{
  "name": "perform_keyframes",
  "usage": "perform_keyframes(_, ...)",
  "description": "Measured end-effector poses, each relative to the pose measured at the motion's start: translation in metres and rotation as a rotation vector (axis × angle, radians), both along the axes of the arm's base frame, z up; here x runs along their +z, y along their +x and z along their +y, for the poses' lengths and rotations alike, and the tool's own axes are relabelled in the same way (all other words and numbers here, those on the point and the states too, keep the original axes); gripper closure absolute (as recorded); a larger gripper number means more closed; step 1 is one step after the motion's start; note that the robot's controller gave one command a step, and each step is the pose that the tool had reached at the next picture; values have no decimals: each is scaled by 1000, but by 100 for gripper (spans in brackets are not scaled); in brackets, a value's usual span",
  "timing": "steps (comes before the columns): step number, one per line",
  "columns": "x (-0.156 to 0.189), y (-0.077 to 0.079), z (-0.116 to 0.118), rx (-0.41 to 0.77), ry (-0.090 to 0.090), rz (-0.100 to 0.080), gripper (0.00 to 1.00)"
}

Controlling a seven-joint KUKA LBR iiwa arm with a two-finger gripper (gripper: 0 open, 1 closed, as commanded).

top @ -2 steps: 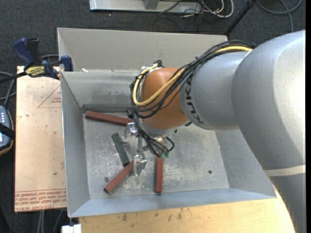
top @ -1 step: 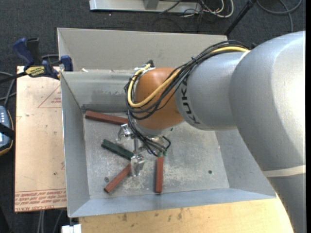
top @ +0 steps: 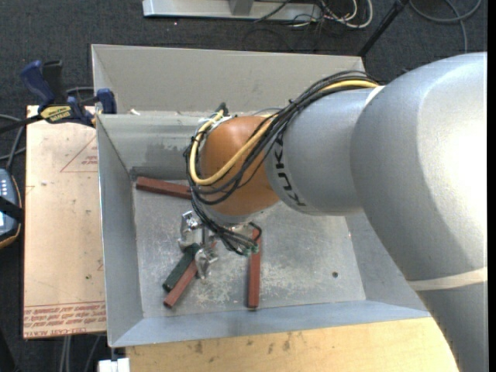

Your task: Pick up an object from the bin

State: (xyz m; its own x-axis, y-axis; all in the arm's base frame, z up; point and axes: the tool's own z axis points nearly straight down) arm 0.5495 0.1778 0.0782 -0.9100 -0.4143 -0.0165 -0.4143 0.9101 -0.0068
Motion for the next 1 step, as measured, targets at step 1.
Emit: perform_keyframes(1, 0, 0, 0, 0, 0, 0, 100)
